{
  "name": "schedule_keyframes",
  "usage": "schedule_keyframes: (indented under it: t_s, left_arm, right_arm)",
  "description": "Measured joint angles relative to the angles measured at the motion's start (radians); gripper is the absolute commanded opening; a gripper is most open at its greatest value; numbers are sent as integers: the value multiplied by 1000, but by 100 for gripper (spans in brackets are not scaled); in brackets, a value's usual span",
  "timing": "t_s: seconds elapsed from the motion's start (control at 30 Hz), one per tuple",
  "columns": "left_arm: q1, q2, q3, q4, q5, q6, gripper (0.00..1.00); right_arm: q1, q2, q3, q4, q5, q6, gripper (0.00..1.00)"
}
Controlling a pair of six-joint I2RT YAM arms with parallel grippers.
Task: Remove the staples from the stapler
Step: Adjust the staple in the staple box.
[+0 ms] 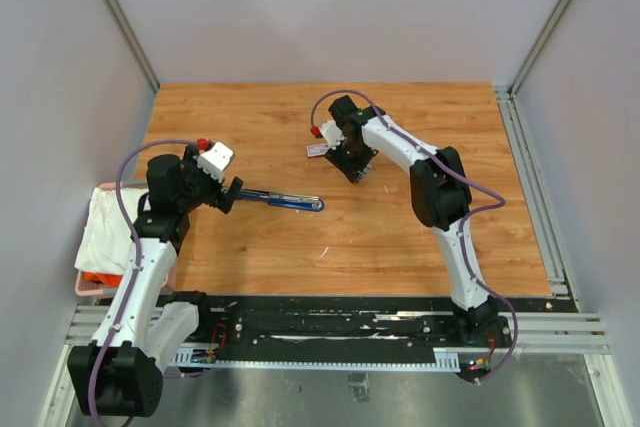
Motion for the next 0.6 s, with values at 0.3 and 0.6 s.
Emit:
schedule_keyframes:
  t_s: [0.3,0.6]
  left_arm:
    - [0,0,0,0,0,0,98]
    - [0,0,0,0,0,0,98]
  right_arm:
    - [0,4,0,2,0,0,45]
    - [0,13,0,5,0,1,42]
